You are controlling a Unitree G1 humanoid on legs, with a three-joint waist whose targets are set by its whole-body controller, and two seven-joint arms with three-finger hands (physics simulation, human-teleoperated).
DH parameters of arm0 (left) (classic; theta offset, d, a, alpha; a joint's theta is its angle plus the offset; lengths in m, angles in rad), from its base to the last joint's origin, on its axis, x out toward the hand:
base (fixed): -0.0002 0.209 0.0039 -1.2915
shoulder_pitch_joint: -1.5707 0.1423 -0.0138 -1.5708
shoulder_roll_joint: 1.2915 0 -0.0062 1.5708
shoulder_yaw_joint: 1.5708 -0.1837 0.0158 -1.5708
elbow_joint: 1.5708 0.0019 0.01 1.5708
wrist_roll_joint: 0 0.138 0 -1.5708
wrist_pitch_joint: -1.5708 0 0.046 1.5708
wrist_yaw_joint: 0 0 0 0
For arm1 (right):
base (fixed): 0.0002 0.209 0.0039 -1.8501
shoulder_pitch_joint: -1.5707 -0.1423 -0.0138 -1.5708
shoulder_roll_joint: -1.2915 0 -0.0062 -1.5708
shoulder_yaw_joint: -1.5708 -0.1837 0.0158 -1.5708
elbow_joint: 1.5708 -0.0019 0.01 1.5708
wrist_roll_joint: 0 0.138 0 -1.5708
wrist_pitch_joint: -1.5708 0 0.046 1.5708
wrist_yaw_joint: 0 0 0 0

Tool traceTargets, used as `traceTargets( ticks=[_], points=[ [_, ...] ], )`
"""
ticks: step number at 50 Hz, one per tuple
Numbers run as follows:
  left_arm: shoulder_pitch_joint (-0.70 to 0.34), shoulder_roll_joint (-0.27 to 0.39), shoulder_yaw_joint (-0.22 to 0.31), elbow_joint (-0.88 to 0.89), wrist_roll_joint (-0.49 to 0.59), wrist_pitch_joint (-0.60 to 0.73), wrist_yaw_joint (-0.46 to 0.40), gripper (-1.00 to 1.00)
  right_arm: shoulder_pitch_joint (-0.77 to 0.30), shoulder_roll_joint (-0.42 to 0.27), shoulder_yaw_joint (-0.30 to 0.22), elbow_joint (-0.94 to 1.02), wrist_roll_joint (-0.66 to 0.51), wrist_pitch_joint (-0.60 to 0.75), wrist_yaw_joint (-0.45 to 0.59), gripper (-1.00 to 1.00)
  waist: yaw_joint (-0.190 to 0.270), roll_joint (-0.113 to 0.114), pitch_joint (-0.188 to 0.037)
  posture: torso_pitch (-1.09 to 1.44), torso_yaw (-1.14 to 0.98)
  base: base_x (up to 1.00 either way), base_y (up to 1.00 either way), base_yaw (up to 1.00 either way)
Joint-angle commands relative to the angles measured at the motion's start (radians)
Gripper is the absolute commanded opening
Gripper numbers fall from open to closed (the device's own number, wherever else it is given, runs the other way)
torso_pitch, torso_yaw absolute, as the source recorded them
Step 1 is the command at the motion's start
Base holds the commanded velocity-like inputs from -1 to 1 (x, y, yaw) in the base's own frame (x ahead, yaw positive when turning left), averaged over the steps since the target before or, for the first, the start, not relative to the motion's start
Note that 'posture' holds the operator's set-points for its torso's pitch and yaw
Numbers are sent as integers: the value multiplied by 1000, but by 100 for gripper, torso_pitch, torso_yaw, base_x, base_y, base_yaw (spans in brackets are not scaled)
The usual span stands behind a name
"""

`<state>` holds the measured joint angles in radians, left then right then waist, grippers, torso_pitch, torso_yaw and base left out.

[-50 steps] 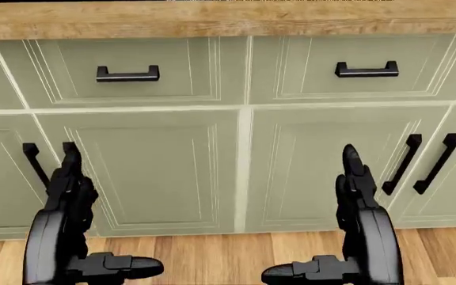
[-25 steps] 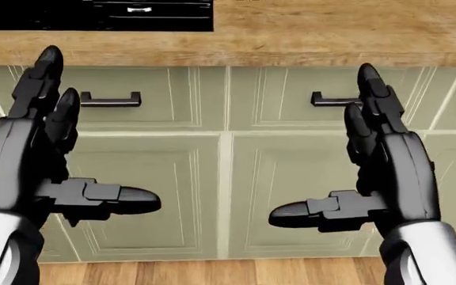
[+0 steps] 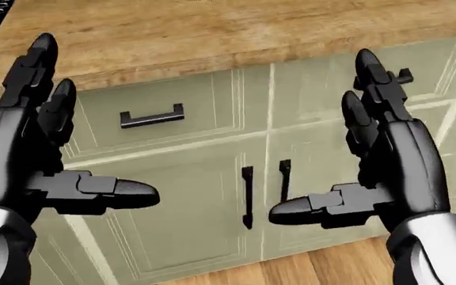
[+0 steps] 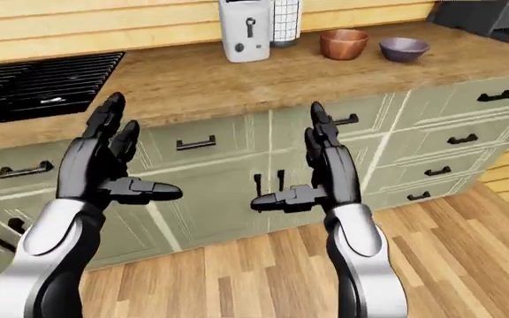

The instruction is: Stack the bowls from largest to smallest.

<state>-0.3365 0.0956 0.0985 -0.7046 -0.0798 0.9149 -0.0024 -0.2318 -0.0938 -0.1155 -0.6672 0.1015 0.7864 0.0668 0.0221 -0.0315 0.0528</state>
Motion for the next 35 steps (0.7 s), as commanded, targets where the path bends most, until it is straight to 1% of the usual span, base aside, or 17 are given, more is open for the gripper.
traceTargets(
  ticks=[1, 2, 3, 5, 6, 9, 12, 14, 15, 18, 22, 25, 27, 28, 29, 31, 35],
  points=[
    [-17, 1, -6, -45, -16, -22, -9, 100, -27, -6, 0, -51, -7, -27, -13, 100, -19, -51, -24, 0, 0, 0, 0, -100],
    [-19, 2, -1, -44, -18, -22, -9, 100, -34, -8, 0, -44, -8, -27, -13, 100, -25, -58, -41, 0, 0, 0, 0, -100],
    [-19, 3, -1, -46, -19, -22, -9, 100, -34, -9, 4, -52, -9, -19, -13, 100, -49, -32, -40, 0, 0, 0, 0, -100],
    [-18, 5, -1, -48, -21, -21, -9, 100, -39, -20, 21, -49, -37, -19, -9, 100, -36, -21, -48, 0, 0, 0, -43, -50],
    [-22, 6, 1, -52, -23, -14, -9, 100, -45, -20, 24, -60, -42, -1, -4, 100, -55, 35, -27, 0, 0, 0, 0, 0],
    [-34, 13, 11, -69, -31, 10, -9, 100, -63, -18, 24, -62, -54, 14, 8, 100, -44, 7, -42, 0, 0, 3, -22, 0],
    [-43, 19, 19, -61, -39, 7, -10, 100, -73, -12, 24, -68, -58, 25, 13, 100, -30, 96, 35, 0, 0, 48, -77, 0],
    [-50, 21, 22, -80, -46, 30, -5, 100, -76, -10, 23, -77, -56, 32, 16, 100, -7, 180, 6, 0, 0, 55, -82, 0],
    [-51, 22, 23, -78, -48, 29, -5, 100, -78, -10, 23, -86, -55, 42, 16, 100, 4, 126, 53, 0, 0, 56, -80, 0],
    [-63, 26, 27, -106, -58, 64, 2, 100, -77, -10, 21, -88, -51, 42, 21, 100, 12, 109, -19, 0, 0, 55, -81, 0],
    [-77, 30, 34, -119, -70, 87, 8, 100, -79, -12, 14, -73, -47, 26, 26, 100, 32, 77, -33, 0, 0, 55, -81, 0],
    [-76, 35, 34, -118, -75, 85, 10, 100, -96, -17, 12, -75, -46, 40, 24, 100, 42, 25, -43, 0, 0, 55, -82, 0],
    [-79, 37, 34, -112, -76, 80, 9, 100, -96, -17, 14, -81, -46, 46, 21, 100, 31, -44, -54, 0, 0, 55, -81, 0],
    [-82, 38, 36, -109, -77, 79, 9, 100, -97, -16, 13, -85, -46, 50, 19, 100, 8, -20, -46, 0, 0, 55, -80, 0],
    [-83, 39, 37, -111, -79, 82, 10, 100, -96, -15, 10, -76, -43, 39, 21, 100, 15, -38, -26, 0, 0, 55, -64, 0],
    [-83, 40, 37, -112, -81, 84, 11, 100, -98, -17, 9, -72, -41, 37, 20, 100, 4, -39, -32, 0, 0, 55, -64, 0],
    [-73, 39, 35, -117, -84, 81, 12, 100, -98, -18, 8, -89, -38, 59, 15, 100, -10, -11, -8, 0, 0, 55, -66, 0]
  ],
)
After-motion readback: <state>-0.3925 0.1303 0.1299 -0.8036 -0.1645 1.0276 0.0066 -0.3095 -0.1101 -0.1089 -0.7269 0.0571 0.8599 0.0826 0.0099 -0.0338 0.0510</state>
